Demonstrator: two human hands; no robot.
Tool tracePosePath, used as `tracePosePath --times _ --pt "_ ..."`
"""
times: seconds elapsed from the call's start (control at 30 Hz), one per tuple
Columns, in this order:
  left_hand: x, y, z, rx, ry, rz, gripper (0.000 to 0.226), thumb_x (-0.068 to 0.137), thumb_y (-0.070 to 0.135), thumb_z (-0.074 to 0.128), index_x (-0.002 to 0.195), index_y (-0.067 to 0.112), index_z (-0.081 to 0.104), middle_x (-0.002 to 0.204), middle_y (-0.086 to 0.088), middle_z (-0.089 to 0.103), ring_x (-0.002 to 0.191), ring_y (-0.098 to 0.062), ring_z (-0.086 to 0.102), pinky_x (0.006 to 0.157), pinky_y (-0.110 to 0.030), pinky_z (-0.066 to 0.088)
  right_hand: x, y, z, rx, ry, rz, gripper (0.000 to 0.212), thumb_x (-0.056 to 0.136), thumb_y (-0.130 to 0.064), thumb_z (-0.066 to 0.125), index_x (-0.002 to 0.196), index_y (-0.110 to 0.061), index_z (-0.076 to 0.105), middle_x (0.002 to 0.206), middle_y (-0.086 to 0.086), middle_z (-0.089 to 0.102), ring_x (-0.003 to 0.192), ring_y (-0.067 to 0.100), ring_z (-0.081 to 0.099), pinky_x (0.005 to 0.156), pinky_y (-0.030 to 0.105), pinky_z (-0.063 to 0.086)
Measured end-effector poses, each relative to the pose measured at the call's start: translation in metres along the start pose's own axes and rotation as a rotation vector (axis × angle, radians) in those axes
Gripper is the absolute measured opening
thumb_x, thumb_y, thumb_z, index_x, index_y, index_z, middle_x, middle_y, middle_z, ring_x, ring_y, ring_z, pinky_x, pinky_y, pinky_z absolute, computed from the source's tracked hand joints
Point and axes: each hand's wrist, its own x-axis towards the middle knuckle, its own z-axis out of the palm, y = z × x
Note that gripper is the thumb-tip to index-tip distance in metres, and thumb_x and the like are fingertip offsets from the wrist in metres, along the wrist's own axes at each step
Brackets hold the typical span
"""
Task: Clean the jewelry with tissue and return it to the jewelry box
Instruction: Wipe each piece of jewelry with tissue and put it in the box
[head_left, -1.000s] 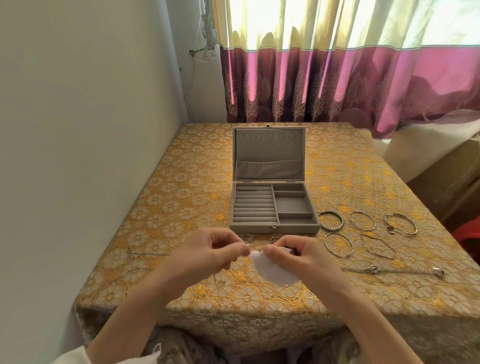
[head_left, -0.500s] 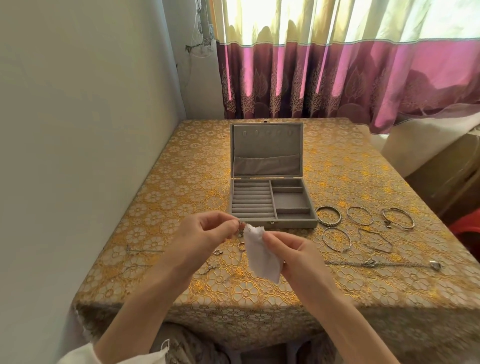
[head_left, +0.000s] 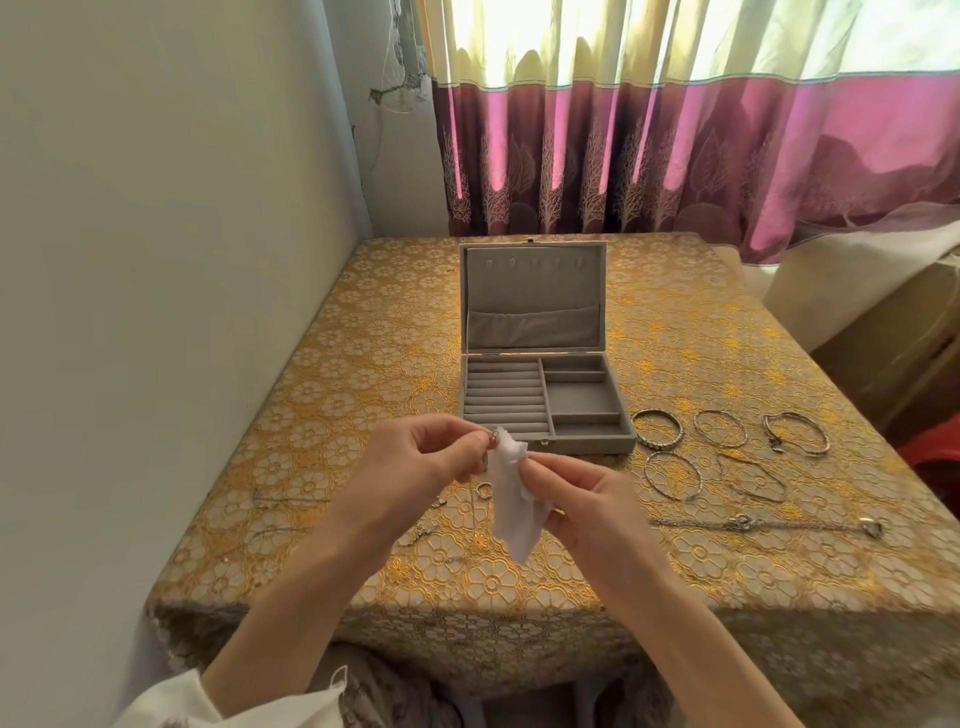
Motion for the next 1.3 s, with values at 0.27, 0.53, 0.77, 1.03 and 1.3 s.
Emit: tracePosePath --times 0.27,0.53,0.77,1.03,1.3 --pt "0.0 0.003 0.005 -0.08 -0.012 -0.017 0.011 0.083 0.02 0.065 0.082 0.015 0.074 0.052 0.003 0.053 0.049 -0.006 0.045 0.05 -0.014 0.041 0.003 -0.006 0.009 0.301 -0.226 0.118 0.03 0.076 -0.008 0.06 0.104 -0.002 0.069 0.085 0.008 0.068 0.071 0.013 0.062 0.062 0.022 0.052" --pt "-0.001 0.006 0.003 -0.076 -0.05 -0.011 0.012 0.082 0.022 0.066 0.081 0.015 0.075 0.053 -0.004 0.052 0.046 -0.008 0.042 0.046 -0.015 0.037 0.007 -0.007 0.011 0.22 -0.289 0.115 0.013 0.08 -0.016 0.063 0.084 -0.006 0.069 0.076 0.006 0.06 0.067 0.012 0.056 0.061 0.022 0.047" --pt "-0.001 0.0 -0.002 0.059 -0.104 0.013 0.014 0.088 0.022 0.06 0.083 0.012 0.069 0.052 0.01 0.055 0.051 -0.003 0.048 0.051 -0.012 0.041 0.007 -0.007 0.005 -0.007 -0.21 -0.016 0.016 0.076 -0.026 0.065 0.078 -0.011 0.063 0.078 0.004 0.061 0.074 0.016 0.054 0.07 0.026 0.041" --pt "0.0 0.001 -0.003 0.045 -0.143 -0.042 0.02 0.071 0.035 0.07 0.079 0.017 0.072 0.062 0.01 0.061 0.055 0.006 0.05 0.053 -0.01 0.041 0.003 -0.013 0.002 -0.414 -0.169 -0.182 0.023 0.078 -0.03 0.063 0.081 -0.007 0.065 0.07 0.003 0.058 0.065 0.014 0.049 0.059 0.024 0.037" --pt "0.004 -0.012 -0.001 -0.47 -0.298 -0.334 0.01 0.065 0.023 0.069 0.062 0.013 0.069 0.055 0.003 0.049 0.049 -0.007 0.044 0.054 -0.019 0.038 0.001 -0.006 -0.003 -0.335 -0.224 -0.102 0.027 0.073 -0.035 0.062 0.083 -0.01 0.065 0.071 0.002 0.058 0.063 0.01 0.049 0.054 0.016 0.037"
